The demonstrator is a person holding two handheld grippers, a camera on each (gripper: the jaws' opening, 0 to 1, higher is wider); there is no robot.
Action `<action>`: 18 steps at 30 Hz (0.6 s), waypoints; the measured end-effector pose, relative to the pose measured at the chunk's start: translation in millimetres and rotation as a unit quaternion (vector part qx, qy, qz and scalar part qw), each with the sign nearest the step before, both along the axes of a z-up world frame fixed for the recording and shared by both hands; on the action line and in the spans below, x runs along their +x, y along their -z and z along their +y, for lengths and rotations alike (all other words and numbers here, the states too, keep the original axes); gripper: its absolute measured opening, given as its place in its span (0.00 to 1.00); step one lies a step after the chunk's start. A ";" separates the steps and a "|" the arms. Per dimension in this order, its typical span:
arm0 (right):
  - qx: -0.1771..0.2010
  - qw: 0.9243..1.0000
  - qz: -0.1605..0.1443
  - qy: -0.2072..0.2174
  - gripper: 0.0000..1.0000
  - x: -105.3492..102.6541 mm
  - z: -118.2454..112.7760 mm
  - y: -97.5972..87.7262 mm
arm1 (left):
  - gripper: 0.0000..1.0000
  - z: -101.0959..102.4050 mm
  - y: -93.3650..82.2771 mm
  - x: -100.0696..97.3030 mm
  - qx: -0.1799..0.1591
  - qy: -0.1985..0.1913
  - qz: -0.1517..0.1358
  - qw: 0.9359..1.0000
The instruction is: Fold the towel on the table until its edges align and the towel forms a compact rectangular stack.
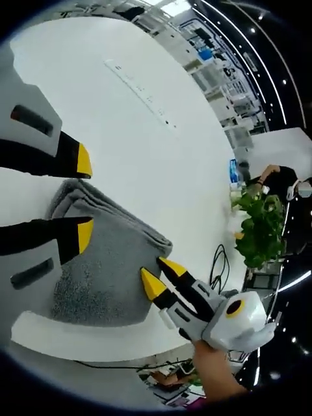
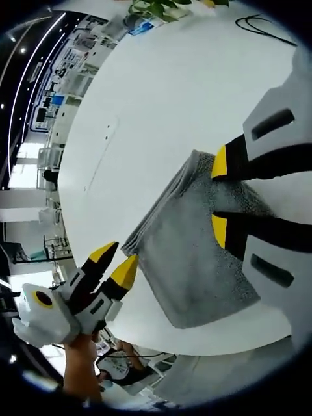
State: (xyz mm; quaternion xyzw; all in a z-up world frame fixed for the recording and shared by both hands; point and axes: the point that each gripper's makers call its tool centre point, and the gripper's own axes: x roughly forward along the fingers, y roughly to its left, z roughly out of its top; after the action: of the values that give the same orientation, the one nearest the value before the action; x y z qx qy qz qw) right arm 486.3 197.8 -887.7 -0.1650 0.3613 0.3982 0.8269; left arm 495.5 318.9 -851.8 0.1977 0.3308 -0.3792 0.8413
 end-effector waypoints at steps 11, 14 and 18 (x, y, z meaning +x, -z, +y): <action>0.002 0.998 -0.052 -0.021 0.21 10.7 6.9 -18.4 | 0.24 -11.4 18.1 -10.9 0.012 0.014 0.031 0.999; 0.010 0.998 -0.047 -0.028 0.24 12.3 11.9 -19.9 | 0.24 -9.0 24.3 -7.5 0.024 0.003 0.032 0.999; 0.003 0.999 -0.024 -0.024 0.25 15.9 11.5 -7.2 | 0.25 -7.2 30.5 -3.7 0.033 -0.005 0.033 0.999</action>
State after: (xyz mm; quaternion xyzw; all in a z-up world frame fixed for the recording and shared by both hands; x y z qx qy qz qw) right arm 502.2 209.3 -880.6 -0.1810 0.3362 0.4148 0.8259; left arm 491.8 311.7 -882.2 0.2113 0.3716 -0.3701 0.8248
